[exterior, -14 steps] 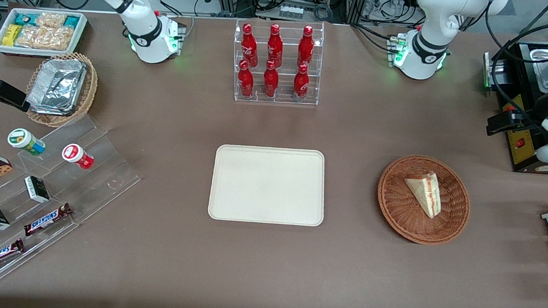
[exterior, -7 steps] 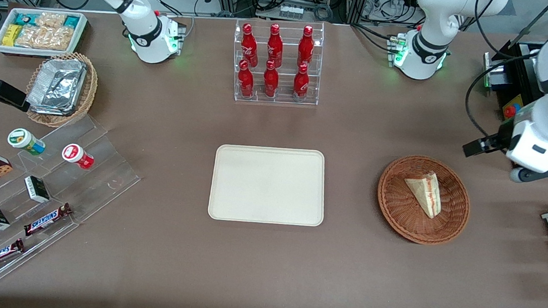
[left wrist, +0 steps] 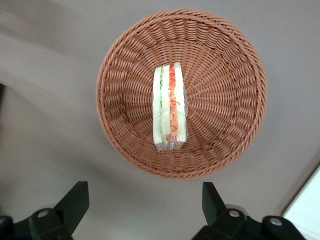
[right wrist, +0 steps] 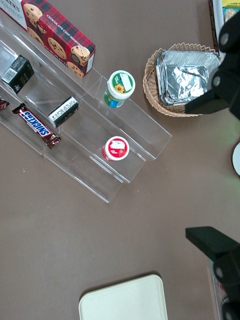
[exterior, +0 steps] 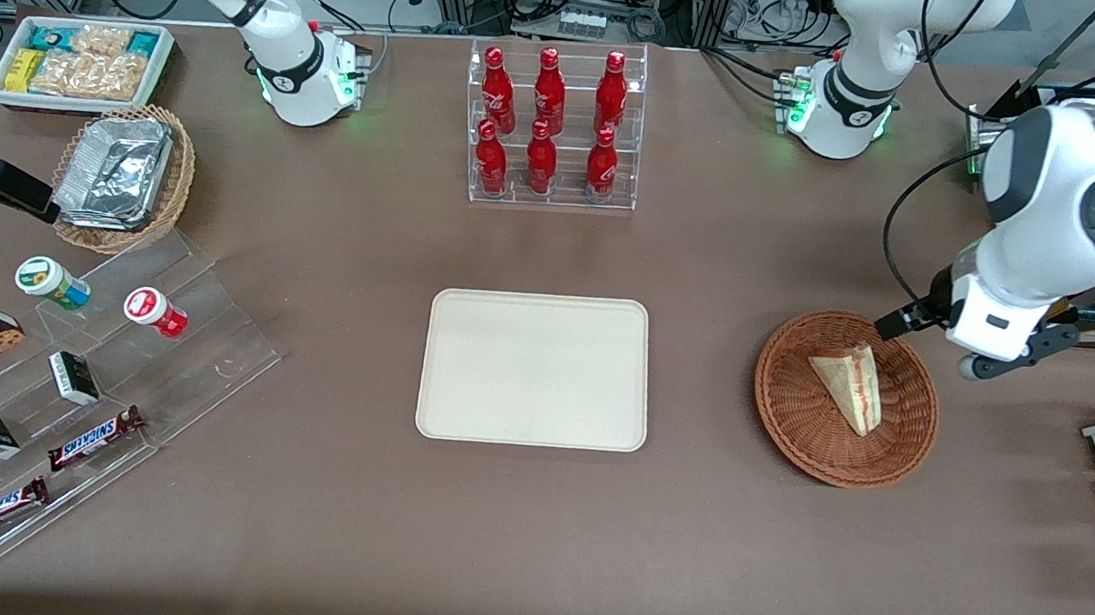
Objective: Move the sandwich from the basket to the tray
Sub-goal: 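Move the left gripper over the wrapped sandwich in the wicker basket, then lower the left gripper onto the sandwich and close on it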
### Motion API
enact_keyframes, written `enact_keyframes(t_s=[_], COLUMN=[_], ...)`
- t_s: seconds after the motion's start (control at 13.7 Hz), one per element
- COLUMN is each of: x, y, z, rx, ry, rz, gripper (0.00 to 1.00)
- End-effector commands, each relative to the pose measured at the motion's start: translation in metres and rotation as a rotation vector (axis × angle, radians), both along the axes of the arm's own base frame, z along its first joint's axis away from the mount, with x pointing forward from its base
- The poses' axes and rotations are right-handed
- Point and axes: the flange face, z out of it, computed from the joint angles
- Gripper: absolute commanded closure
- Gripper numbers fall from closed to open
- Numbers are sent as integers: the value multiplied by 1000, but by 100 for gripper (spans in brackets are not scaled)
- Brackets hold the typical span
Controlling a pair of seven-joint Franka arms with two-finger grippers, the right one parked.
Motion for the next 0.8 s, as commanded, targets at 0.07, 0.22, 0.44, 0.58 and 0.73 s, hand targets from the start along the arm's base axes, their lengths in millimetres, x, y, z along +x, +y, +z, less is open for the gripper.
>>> enact_keyframes(t_s=[0.07, 0.22, 0.44, 0.58, 0.73], x=[-6, -2, 5, 5, 6], y=[-4, -5, -6, -6, -6], z=[-35, -54, -84, -104, -122], rx=[1, -3, -8, -12, -15], ry=[-30, -43, -52, -62, -68], rz=[37, 35, 34, 36, 36], gripper=[0, 0, 0, 0, 0])
